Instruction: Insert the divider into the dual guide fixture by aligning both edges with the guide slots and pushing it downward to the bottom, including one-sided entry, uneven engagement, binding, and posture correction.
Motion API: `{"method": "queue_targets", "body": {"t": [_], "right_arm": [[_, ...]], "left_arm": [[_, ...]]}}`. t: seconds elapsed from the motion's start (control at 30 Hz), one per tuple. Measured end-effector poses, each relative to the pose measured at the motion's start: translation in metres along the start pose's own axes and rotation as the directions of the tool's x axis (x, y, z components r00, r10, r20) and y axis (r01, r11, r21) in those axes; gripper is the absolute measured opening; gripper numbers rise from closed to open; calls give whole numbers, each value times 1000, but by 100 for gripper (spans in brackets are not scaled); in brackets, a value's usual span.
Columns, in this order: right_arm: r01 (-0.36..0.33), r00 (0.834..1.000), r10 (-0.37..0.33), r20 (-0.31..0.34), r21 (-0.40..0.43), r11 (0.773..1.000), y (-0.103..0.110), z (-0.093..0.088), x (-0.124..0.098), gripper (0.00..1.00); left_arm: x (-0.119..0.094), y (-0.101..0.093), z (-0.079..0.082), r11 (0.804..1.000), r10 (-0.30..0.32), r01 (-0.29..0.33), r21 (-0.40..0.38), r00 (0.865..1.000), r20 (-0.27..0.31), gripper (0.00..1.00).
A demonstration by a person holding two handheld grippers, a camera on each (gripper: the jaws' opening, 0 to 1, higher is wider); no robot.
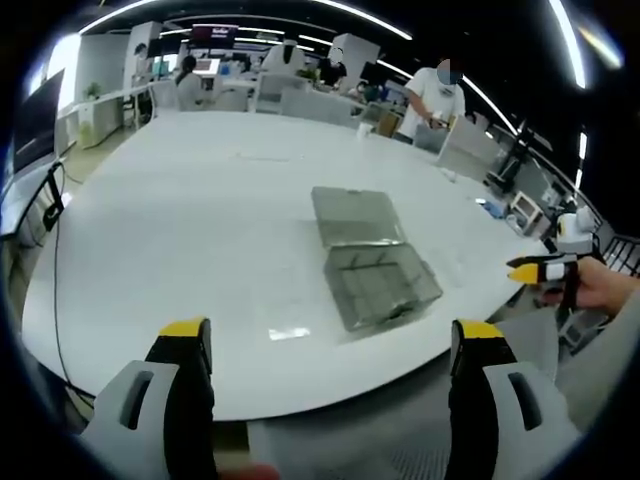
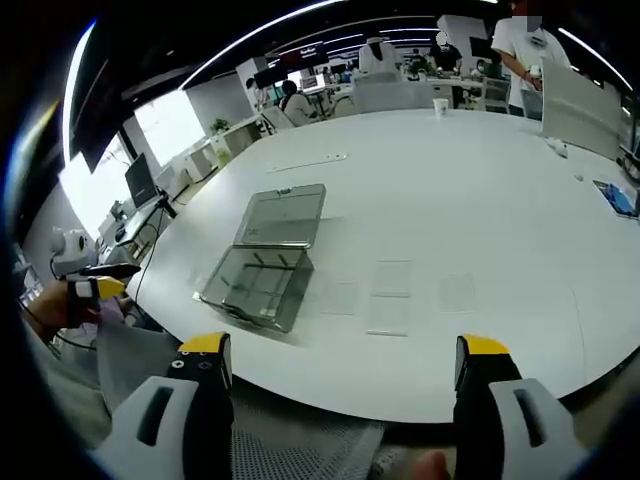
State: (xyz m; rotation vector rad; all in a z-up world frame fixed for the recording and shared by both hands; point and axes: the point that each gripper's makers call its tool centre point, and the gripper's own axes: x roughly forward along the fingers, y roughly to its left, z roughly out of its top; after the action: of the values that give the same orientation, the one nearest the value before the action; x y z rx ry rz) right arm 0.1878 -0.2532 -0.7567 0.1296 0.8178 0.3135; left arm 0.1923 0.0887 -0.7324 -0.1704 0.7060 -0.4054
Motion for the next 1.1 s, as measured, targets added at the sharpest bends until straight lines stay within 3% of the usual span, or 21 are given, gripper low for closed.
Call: {"method": "queue_targets", "body": {"t": [1.1], "right_arm": [[5, 1000, -5, -5, 3, 1000, -3, -4, -3, 91]], "left_arm": [[-1, -2, 2, 1000, -2, 2, 12, 1000, -2, 97]]}}
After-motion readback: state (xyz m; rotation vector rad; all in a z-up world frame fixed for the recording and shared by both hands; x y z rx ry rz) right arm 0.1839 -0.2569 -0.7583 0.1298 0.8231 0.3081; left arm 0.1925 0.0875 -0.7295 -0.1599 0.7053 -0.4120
